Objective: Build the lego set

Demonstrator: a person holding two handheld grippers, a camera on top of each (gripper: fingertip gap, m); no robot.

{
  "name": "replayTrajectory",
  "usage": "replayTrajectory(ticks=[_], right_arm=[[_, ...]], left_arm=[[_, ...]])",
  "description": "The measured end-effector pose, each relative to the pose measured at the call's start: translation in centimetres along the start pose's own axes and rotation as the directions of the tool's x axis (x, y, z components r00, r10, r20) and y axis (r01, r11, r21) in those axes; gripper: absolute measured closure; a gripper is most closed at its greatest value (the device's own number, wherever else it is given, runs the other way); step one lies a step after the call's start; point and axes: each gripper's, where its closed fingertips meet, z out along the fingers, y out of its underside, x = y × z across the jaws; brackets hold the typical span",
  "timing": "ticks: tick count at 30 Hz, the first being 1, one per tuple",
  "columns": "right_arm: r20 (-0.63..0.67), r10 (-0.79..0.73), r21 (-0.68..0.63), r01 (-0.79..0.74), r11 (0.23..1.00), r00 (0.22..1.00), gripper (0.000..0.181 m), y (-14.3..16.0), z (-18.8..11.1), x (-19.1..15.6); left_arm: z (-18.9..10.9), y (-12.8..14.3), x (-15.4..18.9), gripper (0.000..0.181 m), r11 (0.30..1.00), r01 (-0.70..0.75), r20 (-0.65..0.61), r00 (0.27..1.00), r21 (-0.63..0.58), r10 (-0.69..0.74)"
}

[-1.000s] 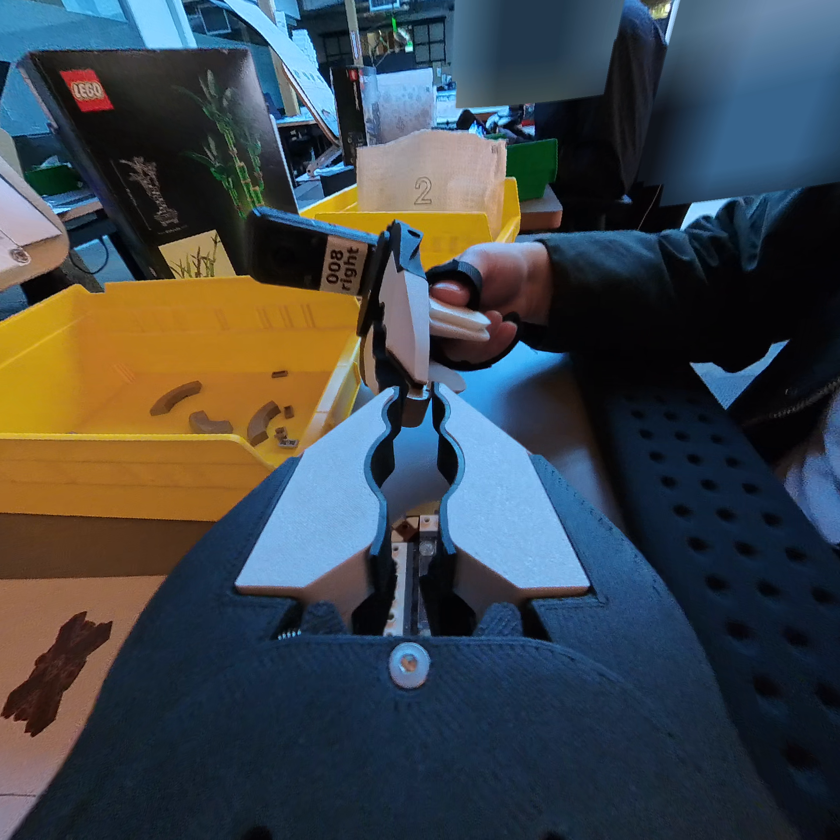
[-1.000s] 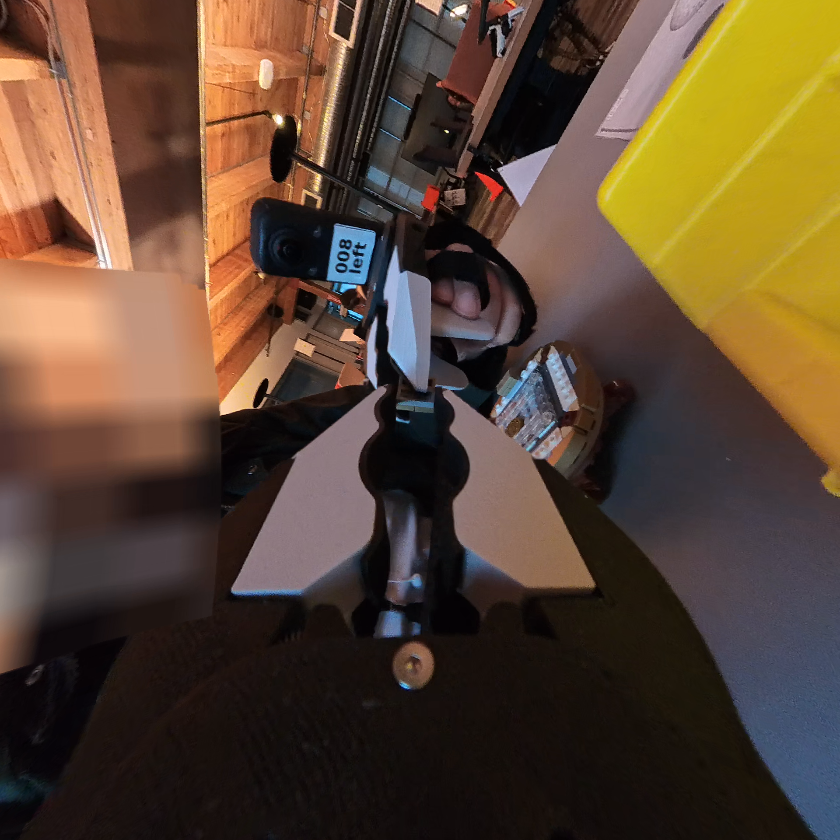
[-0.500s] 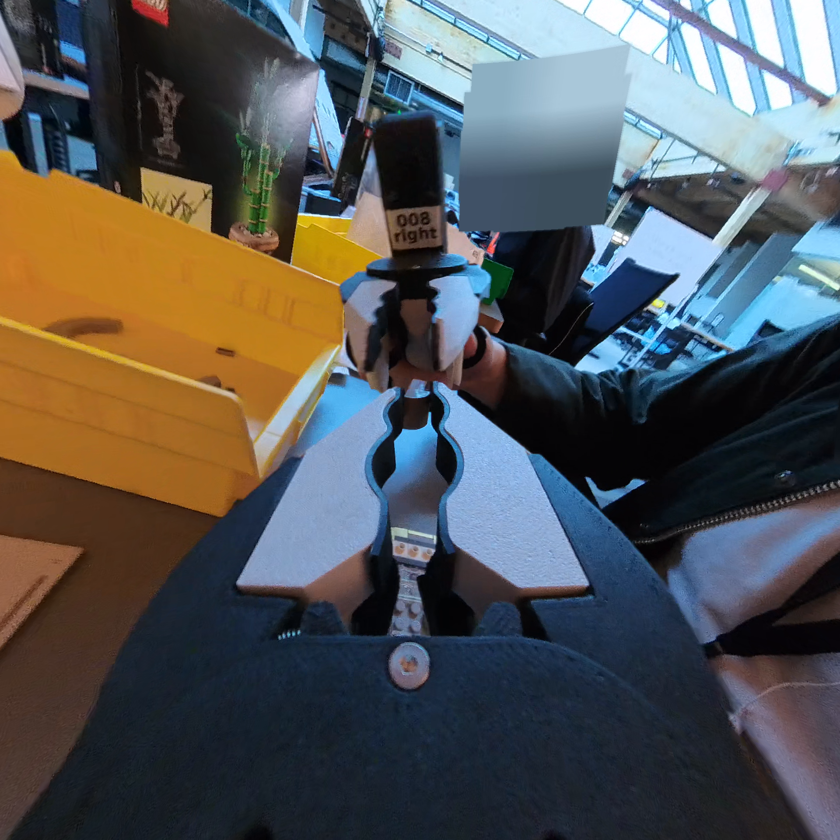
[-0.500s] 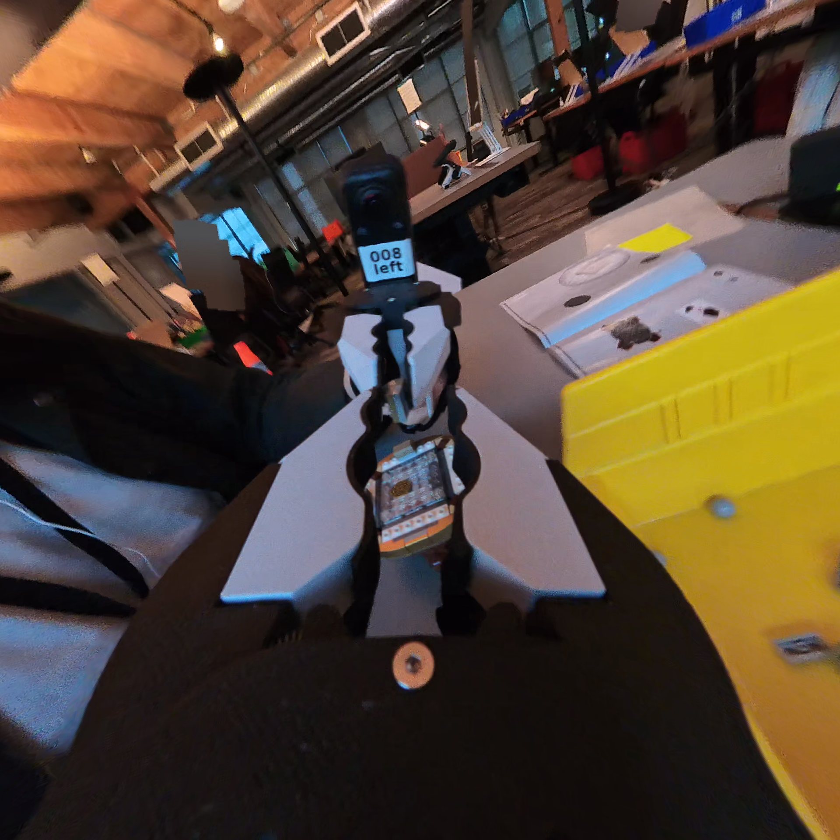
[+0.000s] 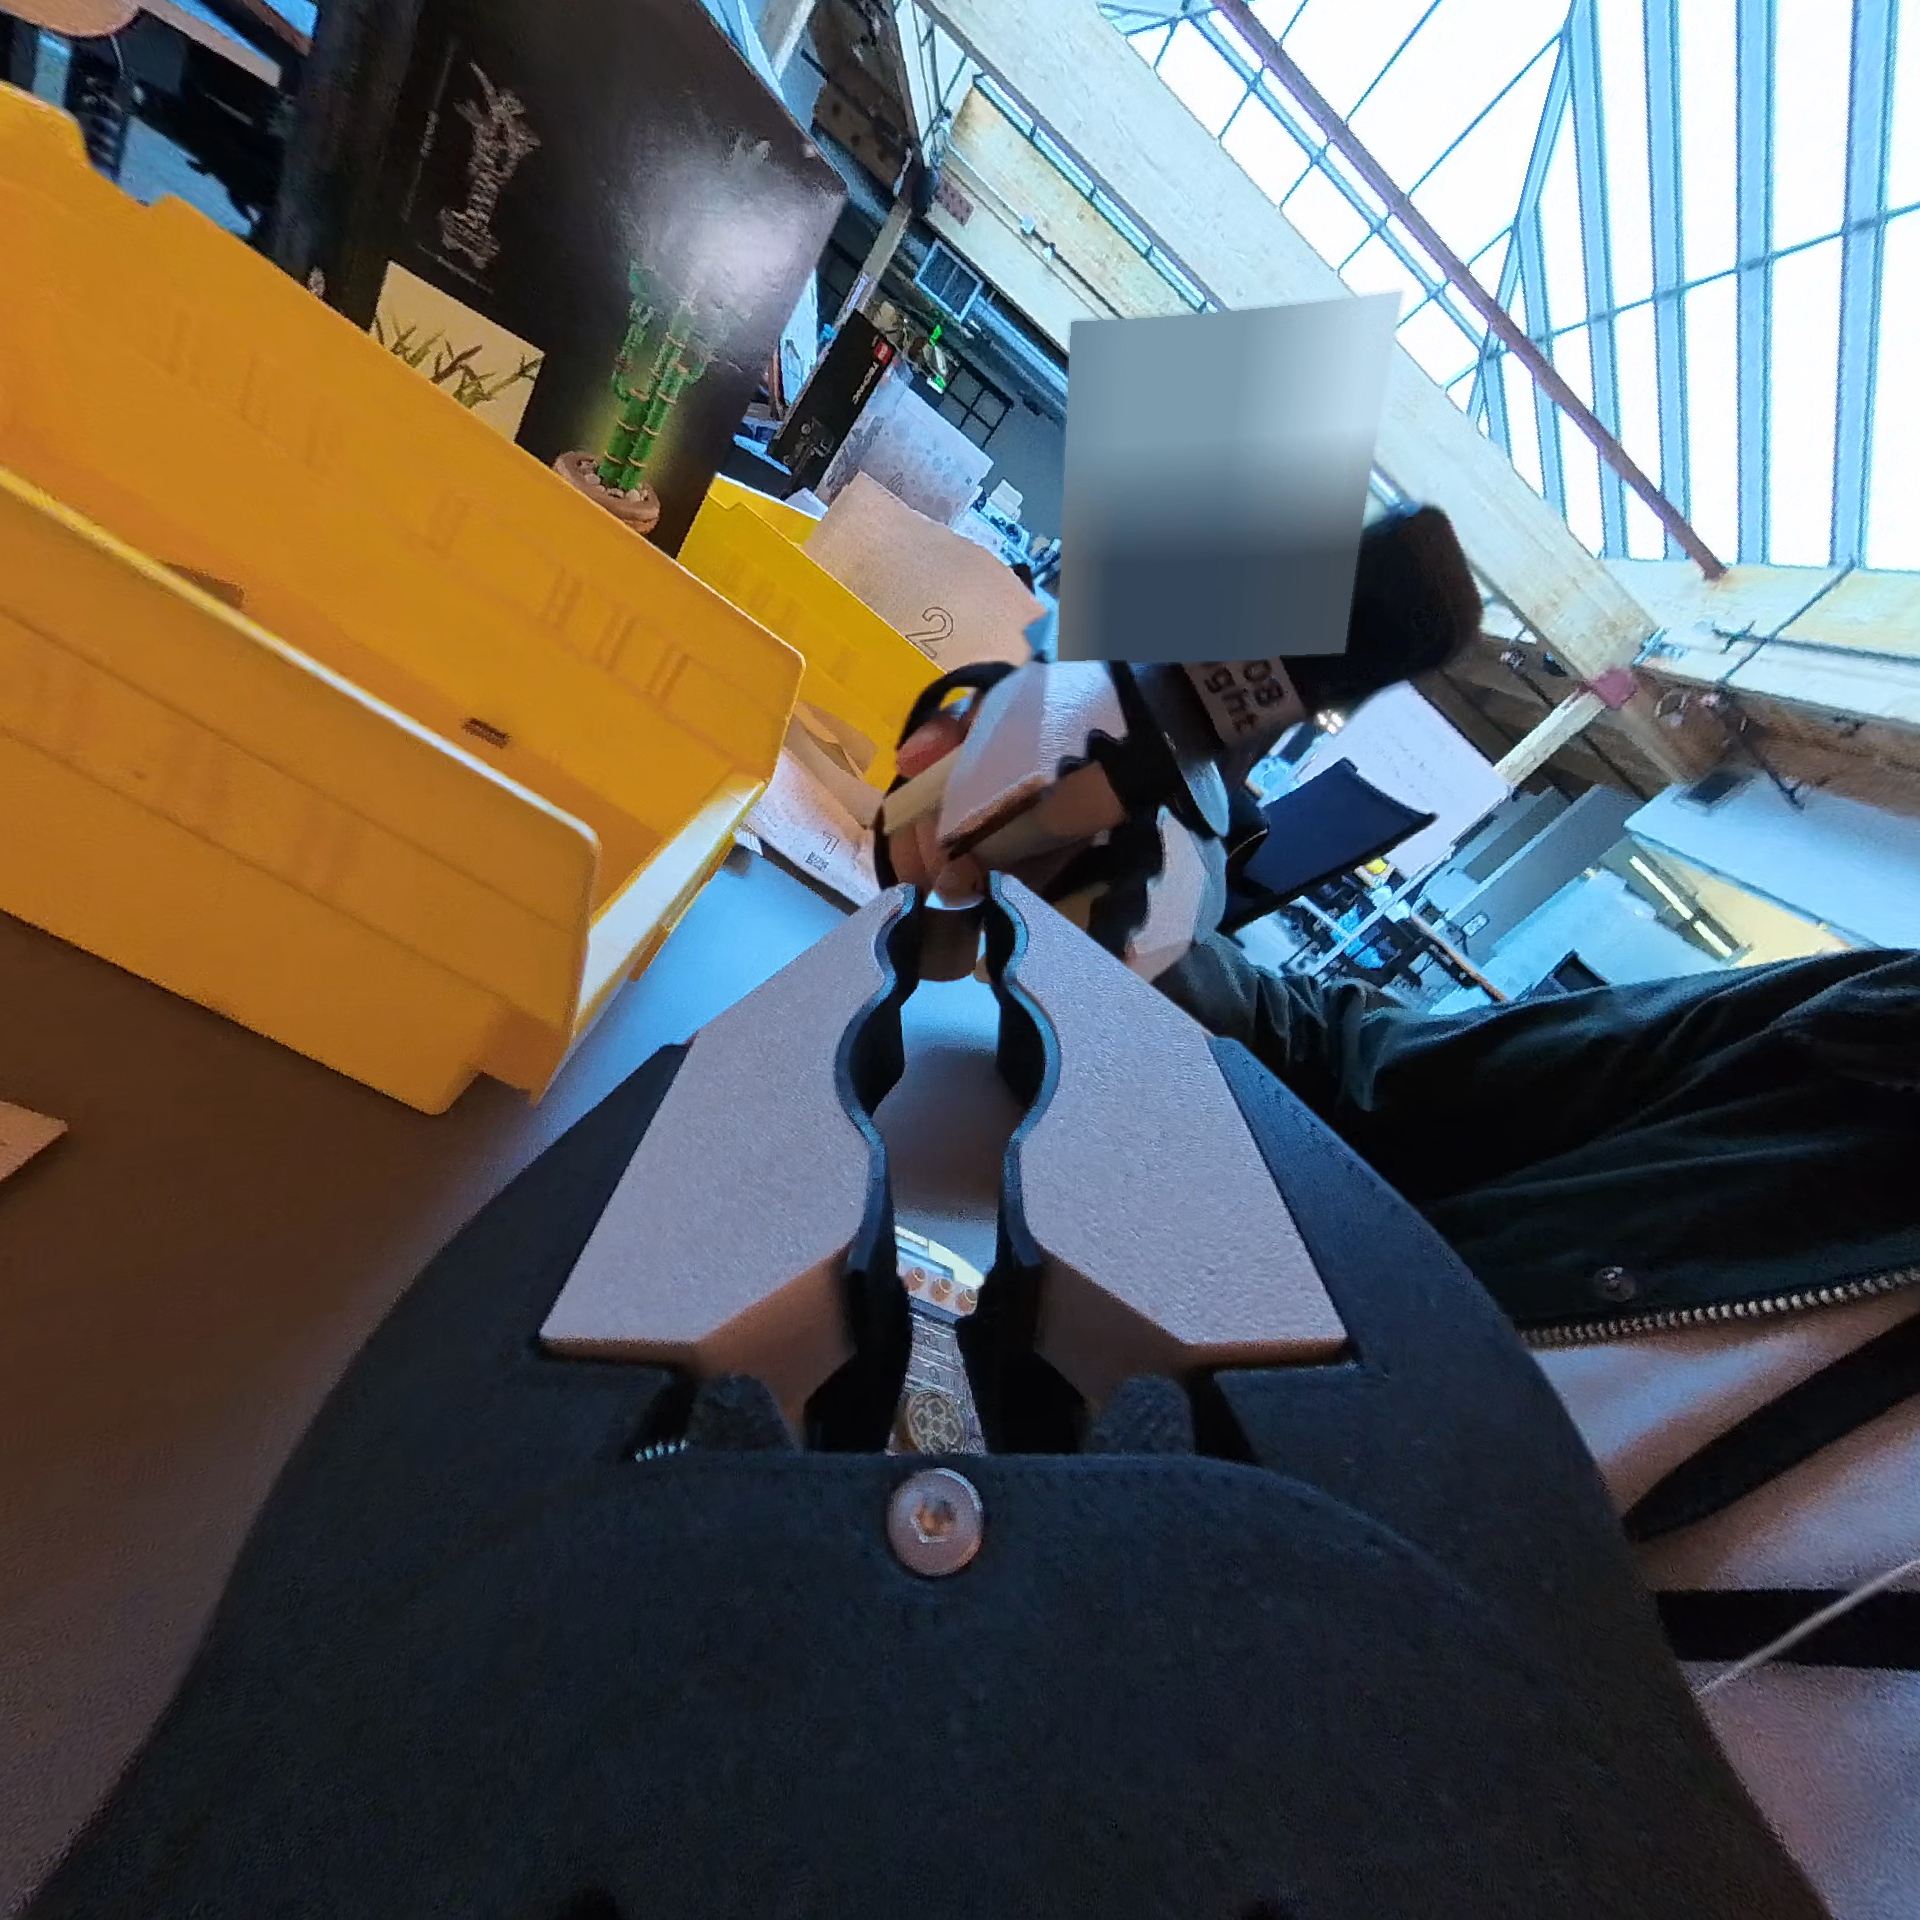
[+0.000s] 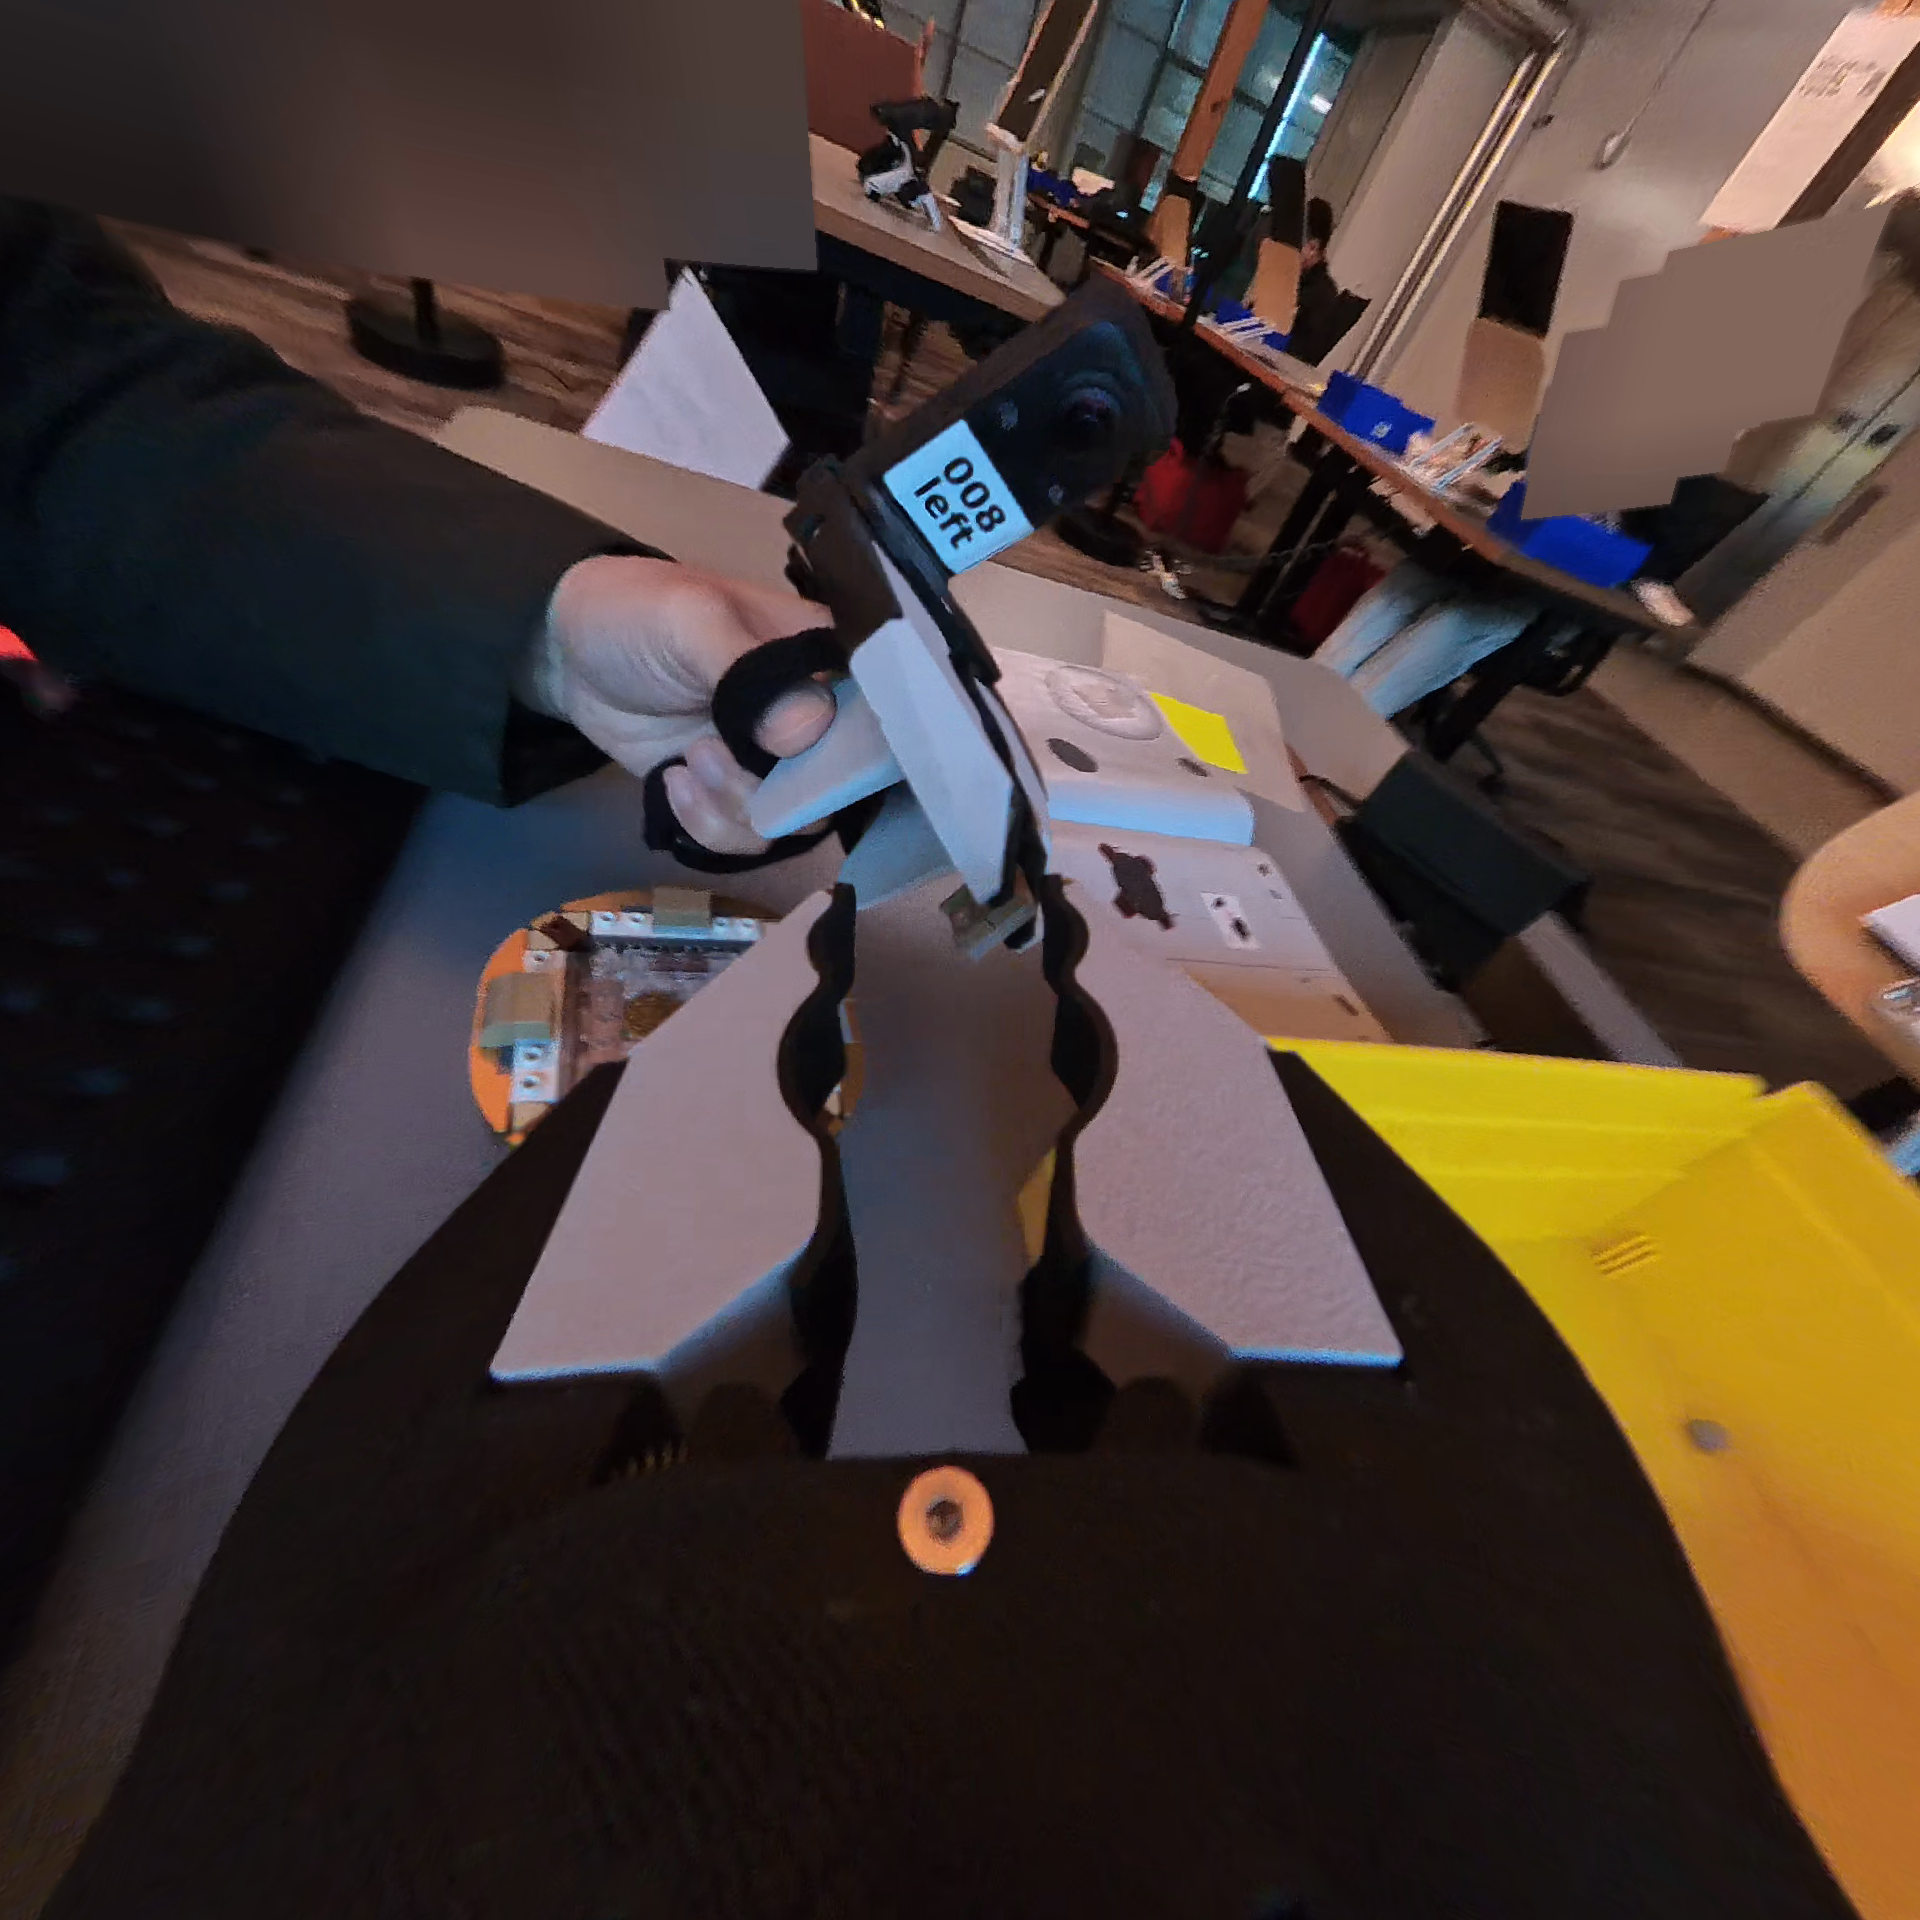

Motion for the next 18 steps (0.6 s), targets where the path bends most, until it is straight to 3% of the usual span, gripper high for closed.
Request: replayTrajectory(ticks=[6, 18], right_arm=[[-0.103, -0.226, -0.052, 0.222, 0.974, 0.969, 0.150, -0.4, 0.0, -0.6], [-0.146, -0.269, -0.109, 0.255, 0.961, 0.952, 0.164, 0.4, -0.9, -0.3]], left_arm=[[0.2, 0.2, 0.2, 0.172, 0.989, 0.145, -0.074, 0.987, 0.001, -0.145], [0.9, 0.9, 0.7, 0.172, 0.967, 0.253, -0.150, 0.955, -0.037, -0.256]])
